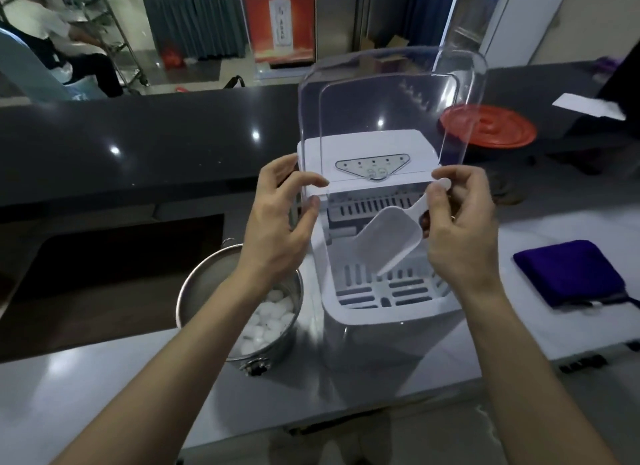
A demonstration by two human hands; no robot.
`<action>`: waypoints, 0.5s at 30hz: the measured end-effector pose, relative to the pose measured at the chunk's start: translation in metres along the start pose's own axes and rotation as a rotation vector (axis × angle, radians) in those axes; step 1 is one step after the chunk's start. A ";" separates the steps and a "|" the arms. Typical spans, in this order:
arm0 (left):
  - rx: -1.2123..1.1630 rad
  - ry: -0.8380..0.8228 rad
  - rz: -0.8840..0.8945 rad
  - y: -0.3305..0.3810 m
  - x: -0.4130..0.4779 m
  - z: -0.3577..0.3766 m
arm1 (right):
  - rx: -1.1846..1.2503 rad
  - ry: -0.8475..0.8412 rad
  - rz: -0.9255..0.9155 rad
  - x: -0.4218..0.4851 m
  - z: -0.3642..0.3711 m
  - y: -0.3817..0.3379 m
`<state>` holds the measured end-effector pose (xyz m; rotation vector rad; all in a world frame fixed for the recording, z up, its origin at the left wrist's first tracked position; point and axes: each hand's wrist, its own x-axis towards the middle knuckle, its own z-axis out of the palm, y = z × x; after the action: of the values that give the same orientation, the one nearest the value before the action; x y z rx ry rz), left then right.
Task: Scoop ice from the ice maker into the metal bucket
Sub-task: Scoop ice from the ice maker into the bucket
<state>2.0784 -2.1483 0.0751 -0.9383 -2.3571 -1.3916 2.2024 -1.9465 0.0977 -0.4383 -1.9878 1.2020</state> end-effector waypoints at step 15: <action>0.057 0.191 -0.087 0.010 0.017 0.053 | 0.010 -0.671 -0.205 0.039 -0.008 0.050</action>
<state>2.0778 -2.0928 0.0634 -0.6636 -2.3044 -1.3714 2.1790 -1.8925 0.0734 0.2111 -2.5030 1.3341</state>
